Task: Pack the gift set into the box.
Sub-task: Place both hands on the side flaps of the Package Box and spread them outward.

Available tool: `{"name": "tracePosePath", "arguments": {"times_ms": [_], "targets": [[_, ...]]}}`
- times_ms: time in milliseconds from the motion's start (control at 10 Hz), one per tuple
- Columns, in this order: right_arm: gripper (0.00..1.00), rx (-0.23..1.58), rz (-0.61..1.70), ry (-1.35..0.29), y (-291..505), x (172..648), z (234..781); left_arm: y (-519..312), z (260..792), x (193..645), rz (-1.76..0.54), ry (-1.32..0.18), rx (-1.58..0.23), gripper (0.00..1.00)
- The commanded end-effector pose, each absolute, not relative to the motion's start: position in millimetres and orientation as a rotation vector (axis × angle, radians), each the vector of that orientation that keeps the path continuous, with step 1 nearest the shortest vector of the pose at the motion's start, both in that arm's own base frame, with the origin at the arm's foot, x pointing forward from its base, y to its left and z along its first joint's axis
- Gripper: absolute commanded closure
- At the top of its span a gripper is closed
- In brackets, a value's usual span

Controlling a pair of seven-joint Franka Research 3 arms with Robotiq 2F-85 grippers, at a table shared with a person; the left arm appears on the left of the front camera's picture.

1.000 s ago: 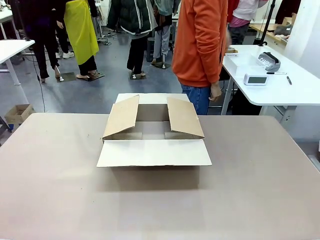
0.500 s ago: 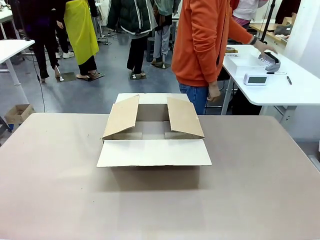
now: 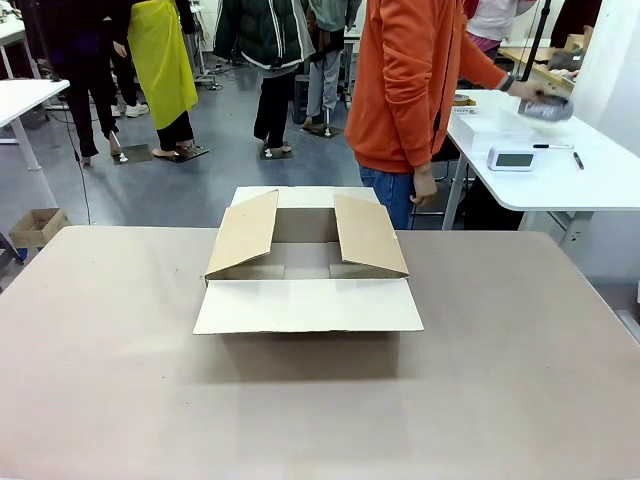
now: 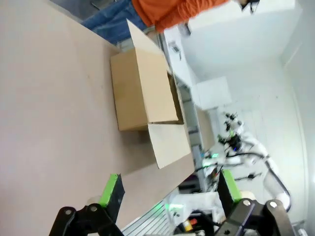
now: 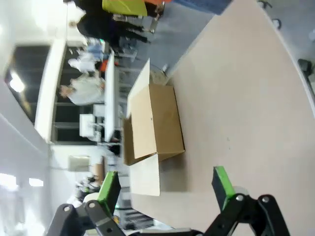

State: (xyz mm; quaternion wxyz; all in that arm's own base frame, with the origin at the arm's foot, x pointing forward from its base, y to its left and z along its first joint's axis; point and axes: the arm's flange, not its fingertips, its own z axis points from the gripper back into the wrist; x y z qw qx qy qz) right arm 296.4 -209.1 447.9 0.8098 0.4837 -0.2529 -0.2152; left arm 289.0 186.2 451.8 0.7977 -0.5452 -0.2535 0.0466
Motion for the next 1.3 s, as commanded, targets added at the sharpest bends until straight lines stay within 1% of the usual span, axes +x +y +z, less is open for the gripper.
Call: {"name": "tracePosePath", "arguments": {"times_ms": [0, 100, 200, 300, 400, 500, 600, 800, 900, 1000, 1100, 1200], "targets": [[0.0, 0.861, -0.32, -0.597, -116, 326, 489, 118, 505, 324, -0.009, -0.485, -1.034, 0.0], [0.0, 0.761, -0.226, -0.61, -57, 344, 503, 62, 528, 351, -0.071, -0.417, -0.937, 0.0], [0.0, 0.701, -0.1, -0.624, 12, 353, 509, -10, 540, 380, -0.1, -0.313, -0.749, 0.0], [0.0, 0.662, -0.047, -0.634, 68, 350, 509, -68, 546, 397, -0.147, -0.235, -0.718, 0.0], [0.0, 0.609, 0.044, -0.668, 118, 336, 504, -123, 544, 400, -0.197, -0.165, -0.648, 0.0], [0.0, 0.566, 0.11, -0.71, 157, 315, 494, -169, 541, 402, -0.142, -0.146, -0.548, 0.0], [0.0, 0.579, 0.148, -0.731, 185, 291, 481, -210, 534, 416, -0.066, -0.202, -0.428, 0.0], [0.0, 0.548, 0.175, -0.799, 199, 262, 453, -240, 522, 450, 0.011, -0.217, -0.38, 0.0], [0.0, 0.567, 0.17, -0.789, 190, 251, 448, -242, 514, 463, 0.044, -0.243, -0.388, 0.0], [0.0, 0.567, 0.196, -0.705, 172, 238, 448, -237, 506, 477, 0.132, -0.298, -0.374, 0.0], [0.0, 0.524, 0.256, -0.634, 162, 234, 446, -228, 502, 483, 0.158, -0.309, -0.376, 0.0], [0.0, 0.458, 0.248, -0.602, 154, 237, 444, -235, 501, 469, 0.054, -0.264, -0.378, 0.0]]}}
